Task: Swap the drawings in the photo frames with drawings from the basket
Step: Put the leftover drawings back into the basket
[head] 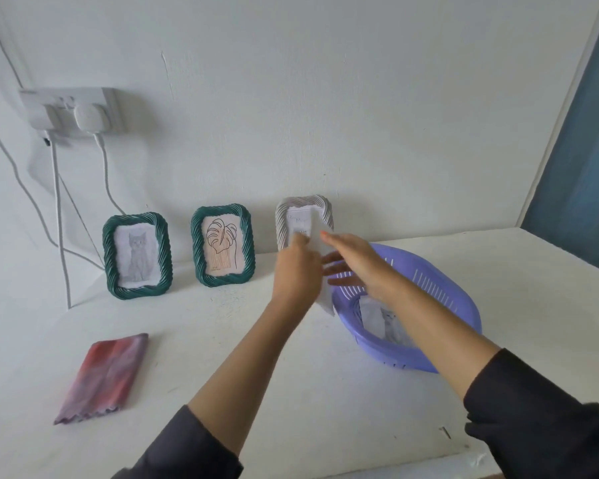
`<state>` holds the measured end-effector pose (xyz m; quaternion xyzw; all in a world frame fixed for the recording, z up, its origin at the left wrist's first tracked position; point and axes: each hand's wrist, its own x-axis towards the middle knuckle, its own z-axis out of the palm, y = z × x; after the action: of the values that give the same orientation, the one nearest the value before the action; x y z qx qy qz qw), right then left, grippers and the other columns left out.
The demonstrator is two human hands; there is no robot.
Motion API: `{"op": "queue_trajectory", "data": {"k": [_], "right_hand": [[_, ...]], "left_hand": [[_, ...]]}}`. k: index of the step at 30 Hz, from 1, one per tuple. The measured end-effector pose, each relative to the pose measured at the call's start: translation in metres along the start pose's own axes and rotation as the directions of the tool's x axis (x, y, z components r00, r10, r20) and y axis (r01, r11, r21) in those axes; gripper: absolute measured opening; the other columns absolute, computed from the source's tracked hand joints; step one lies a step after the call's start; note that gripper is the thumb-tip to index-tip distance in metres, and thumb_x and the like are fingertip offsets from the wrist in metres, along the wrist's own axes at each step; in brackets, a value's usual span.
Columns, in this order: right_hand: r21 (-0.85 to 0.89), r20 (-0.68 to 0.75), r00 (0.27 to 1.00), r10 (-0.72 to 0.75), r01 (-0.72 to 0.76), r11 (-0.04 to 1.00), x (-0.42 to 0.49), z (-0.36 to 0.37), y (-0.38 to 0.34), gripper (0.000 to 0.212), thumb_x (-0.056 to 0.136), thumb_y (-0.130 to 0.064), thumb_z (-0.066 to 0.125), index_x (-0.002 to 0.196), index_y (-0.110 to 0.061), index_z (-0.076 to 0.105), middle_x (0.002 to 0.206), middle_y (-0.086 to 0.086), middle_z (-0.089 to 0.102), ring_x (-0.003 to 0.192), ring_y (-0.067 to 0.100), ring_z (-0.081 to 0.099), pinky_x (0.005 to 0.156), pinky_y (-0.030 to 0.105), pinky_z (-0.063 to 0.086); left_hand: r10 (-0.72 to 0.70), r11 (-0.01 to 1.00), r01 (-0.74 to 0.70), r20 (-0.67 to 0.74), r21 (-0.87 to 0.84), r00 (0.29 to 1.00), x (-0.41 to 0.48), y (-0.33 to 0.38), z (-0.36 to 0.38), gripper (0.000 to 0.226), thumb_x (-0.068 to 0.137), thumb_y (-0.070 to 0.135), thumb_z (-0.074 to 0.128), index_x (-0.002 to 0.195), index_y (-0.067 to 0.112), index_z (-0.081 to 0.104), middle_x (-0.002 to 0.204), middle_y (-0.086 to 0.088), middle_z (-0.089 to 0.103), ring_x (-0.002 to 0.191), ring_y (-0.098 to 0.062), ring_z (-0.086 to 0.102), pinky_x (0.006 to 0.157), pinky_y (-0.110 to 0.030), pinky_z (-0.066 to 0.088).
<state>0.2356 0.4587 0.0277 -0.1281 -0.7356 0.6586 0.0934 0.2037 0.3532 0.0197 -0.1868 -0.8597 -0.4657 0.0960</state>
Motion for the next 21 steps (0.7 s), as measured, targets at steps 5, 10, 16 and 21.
{"op": "queue_trajectory", "data": {"k": [5,10,16,21], "right_hand": [[-0.029,-0.193,0.973,-0.127,0.123,0.992,-0.002,-0.015,-0.012,0.012,0.089,-0.013,0.049,0.082,-0.016,0.058,0.064,-0.001,0.055,0.046,0.008,0.053,0.039,0.017,0.043],[-0.198,-0.438,0.891,-0.123,0.037,0.979,0.010,-0.058,0.000,0.024,0.079,0.006,0.039,0.078,-0.006,0.060,0.067,0.007,0.053,0.066,0.021,0.047,0.056,0.027,0.034],[-0.122,-0.319,0.851,0.418,-0.474,0.872,0.008,-0.095,0.059,0.030,0.089,0.007,0.034,0.114,0.006,0.051,0.105,0.026,0.056,0.091,0.033,0.057,0.076,0.040,0.046],[-0.548,-0.306,0.802,0.514,-0.590,0.594,0.000,-0.089,0.068,0.020,0.091,-0.011,0.046,0.110,-0.004,0.047,0.101,0.019,0.057,0.093,0.032,0.057,0.089,0.041,0.049]], "left_hand": [[0.208,0.972,-0.220,0.134,0.086,0.969,-0.010,0.032,0.014,0.025,0.094,0.014,0.042,0.113,0.002,0.054,0.110,-0.019,0.064,0.100,-0.034,0.060,0.076,-0.035,0.047],[0.223,0.973,-0.213,0.125,-0.086,0.967,-0.015,0.022,0.026,0.027,0.089,0.030,0.057,0.109,0.014,0.062,0.110,-0.005,0.064,0.100,-0.021,0.059,0.081,-0.028,0.044],[-0.154,0.988,0.149,0.230,0.041,0.961,-0.005,-0.015,0.045,0.046,0.088,0.014,0.055,0.130,0.003,0.040,0.131,-0.021,0.045,0.120,-0.034,0.045,0.097,-0.035,0.037],[-0.314,0.910,0.387,0.363,-0.149,0.877,-0.004,-0.026,0.052,0.047,0.085,0.007,0.054,0.131,0.005,0.042,0.121,-0.018,0.055,0.102,-0.031,0.058,0.089,-0.043,0.053]]}}
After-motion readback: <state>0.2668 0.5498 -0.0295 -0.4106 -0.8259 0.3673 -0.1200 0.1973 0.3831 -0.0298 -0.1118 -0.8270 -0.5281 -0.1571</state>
